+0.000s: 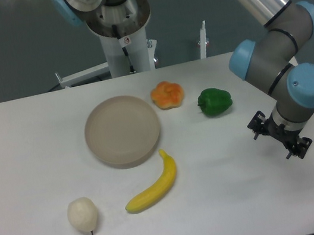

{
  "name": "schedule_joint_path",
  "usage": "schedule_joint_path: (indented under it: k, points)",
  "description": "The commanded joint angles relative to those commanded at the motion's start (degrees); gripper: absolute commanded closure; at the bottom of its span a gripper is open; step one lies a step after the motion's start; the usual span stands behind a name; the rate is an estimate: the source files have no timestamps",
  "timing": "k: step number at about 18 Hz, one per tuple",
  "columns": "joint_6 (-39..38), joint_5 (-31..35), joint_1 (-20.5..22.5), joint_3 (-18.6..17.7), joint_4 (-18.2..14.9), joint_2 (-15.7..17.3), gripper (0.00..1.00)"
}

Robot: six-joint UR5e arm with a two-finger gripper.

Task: Pick up the banana from the table
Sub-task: 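Move the open gripper over the yellow banana and lower it, then close the gripper around the middle of the banana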

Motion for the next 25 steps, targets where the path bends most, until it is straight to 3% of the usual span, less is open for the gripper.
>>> schedule_joint_path:
  k: [5,9,11,13,17,21,25]
  points:
    - [-1.04,0.17,-0.35,-0.09,-0.79,0.87,0.00]
    - [-8.33,0.00,-4.91,-1.14,-1.05,1.23,0.00]
    - [-9.75,-0.87,-7.19,-4.03,-1.05,3.15,0.00]
    - [-16.05,-2.45,-10.53,-5.45,-0.97,4.39,0.00]
    - [-24.67,-3.16,-16.16,-5.71,-0.26,3.78,0.00]
    - [-32.93,-3.16,-21.00,-7.20,3.94,2.99,0.00]
    - [-37.34,-3.08,-23.02,-10.27,5.01,2.99,0.00]
